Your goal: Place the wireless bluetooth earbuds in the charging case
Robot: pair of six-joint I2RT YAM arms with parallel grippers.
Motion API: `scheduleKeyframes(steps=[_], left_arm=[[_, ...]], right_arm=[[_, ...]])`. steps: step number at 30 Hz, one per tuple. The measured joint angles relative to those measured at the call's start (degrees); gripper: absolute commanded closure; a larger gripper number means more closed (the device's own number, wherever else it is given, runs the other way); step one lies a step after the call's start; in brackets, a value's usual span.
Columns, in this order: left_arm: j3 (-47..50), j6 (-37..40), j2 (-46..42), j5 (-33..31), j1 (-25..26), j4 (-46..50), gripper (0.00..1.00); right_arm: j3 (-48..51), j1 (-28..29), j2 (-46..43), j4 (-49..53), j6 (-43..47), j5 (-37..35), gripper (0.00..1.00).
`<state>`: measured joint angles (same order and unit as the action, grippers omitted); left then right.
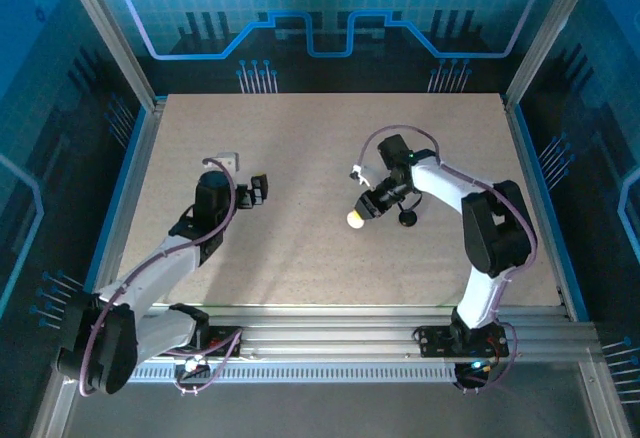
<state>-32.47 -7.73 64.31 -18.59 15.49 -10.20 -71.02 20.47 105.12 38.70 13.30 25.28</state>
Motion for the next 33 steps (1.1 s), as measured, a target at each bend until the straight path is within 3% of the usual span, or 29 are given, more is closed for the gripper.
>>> scheduleKeyframes(steps=[11,18,19,20,29,33], left_arm=[[-0.17,2.32,4.28,-5.7,-8.41,1.9,0.01],[4.59,5.38,8.17,-5.4,-10.19,-8.74,0.01],[5.84,6.12,8.76,-5.16,-10.4,-11.32,0.01],[7.1,6.56,9.51,-5.01,-10.54,-13.99,0.01],[12.22,7.67,13.86,-0.17,-12.44,-31.28,0.01],[15.63,7.67,23.65,0.5,-12.44,-46.12,0.01]], right_arm=[[-0.22,-6.58,3.65,2.38,-2.34,-1.05,0.57],[2.71,-9.86,1.14,-2.45,-3.63,-1.64,0.46],[4.37,-10.32,-0.48,-4.28,-4.02,-2.12,0.29],[6.1,-10.8,-2.23,-6.12,-4.5,-2.56,0.0],[28.26,-15.69,-20.65,-33.9,-8.61,-10.58,0.0],[37.66,-15.74,-22.8,-48.17,-8.81,-14.21,0.0]])
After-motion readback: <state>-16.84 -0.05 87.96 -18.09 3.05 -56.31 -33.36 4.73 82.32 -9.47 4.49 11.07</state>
